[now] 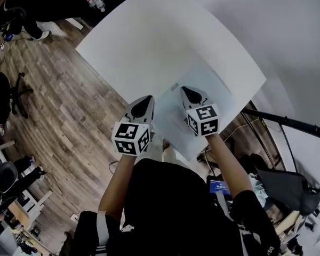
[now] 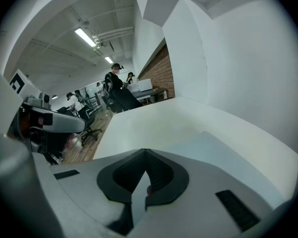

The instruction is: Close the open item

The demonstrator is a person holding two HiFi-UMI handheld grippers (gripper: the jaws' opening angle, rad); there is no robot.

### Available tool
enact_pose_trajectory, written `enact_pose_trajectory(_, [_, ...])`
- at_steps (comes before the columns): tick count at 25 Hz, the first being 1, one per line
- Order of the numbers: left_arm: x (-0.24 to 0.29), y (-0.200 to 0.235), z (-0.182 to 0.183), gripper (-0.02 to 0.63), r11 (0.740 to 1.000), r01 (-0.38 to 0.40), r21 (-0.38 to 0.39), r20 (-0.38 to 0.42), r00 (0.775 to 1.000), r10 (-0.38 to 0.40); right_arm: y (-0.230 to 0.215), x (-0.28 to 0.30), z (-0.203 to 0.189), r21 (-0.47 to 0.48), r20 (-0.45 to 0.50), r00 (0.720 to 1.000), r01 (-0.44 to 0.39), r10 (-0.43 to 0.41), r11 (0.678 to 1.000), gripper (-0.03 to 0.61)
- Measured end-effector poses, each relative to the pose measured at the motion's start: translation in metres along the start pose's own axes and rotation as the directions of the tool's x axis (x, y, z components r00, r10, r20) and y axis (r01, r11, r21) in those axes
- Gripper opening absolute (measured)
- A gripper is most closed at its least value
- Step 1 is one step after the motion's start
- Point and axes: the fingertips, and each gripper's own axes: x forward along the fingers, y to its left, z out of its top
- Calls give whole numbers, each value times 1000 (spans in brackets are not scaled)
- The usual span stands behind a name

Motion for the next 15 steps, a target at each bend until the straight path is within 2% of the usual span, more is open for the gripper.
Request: enact_pose_trajectory(15, [10, 2, -12, 11, 1000, 24, -9, -33, 999, -24, 2, 11, -8, -67, -53, 998, 39, -42, 997, 37])
